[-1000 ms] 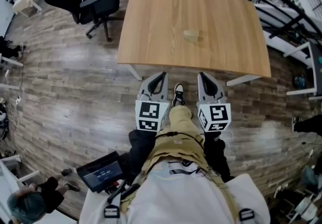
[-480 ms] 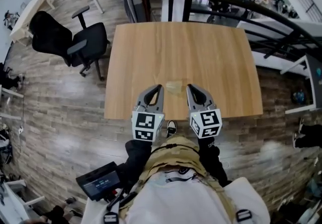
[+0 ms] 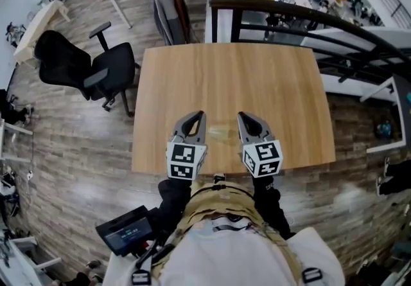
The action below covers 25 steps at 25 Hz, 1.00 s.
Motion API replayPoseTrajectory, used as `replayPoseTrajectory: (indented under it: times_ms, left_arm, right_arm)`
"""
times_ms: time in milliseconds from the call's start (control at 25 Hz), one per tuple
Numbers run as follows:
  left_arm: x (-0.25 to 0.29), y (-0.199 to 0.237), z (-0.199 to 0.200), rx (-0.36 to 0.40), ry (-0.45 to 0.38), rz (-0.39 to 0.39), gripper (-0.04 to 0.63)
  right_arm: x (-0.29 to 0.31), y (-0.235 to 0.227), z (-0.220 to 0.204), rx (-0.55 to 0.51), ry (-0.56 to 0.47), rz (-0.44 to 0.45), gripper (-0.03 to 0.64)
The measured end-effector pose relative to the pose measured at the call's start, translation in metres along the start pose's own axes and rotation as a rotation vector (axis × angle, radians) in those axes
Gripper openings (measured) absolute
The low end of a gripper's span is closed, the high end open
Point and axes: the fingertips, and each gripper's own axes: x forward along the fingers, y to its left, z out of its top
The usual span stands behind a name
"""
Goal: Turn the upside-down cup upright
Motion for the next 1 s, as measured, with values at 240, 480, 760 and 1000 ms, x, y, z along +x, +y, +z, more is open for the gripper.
replayPoseTrajectory:
  times_ms: [240, 480, 760, 1000]
  left_arm:
    - [0.021, 0.003, 0.007, 0.014, 0.010, -0.054, 0.002]
    - [0.043, 0.000, -0.005, -0.001, 0.050, -0.121, 0.002]
    - [0.071, 0.011, -0.039, -0.022, 0.121, -0.133, 0.002]
    - [0.096, 0.005, -0.080, 0.015, 0.213, -0.187, 0.002]
  right_arm:
    - [0.011, -0.012, 0.017, -0.008, -0.017, -0.025, 0.021]
    - [0.012, -0.022, 0.013, -0.003, -0.009, -0.073, 0.021]
    - [0.028, -0.038, -0.024, 0.028, 0.059, -0.089, 0.020]
    - [0.047, -0.052, -0.057, 0.039, 0.150, -0.094, 0.020]
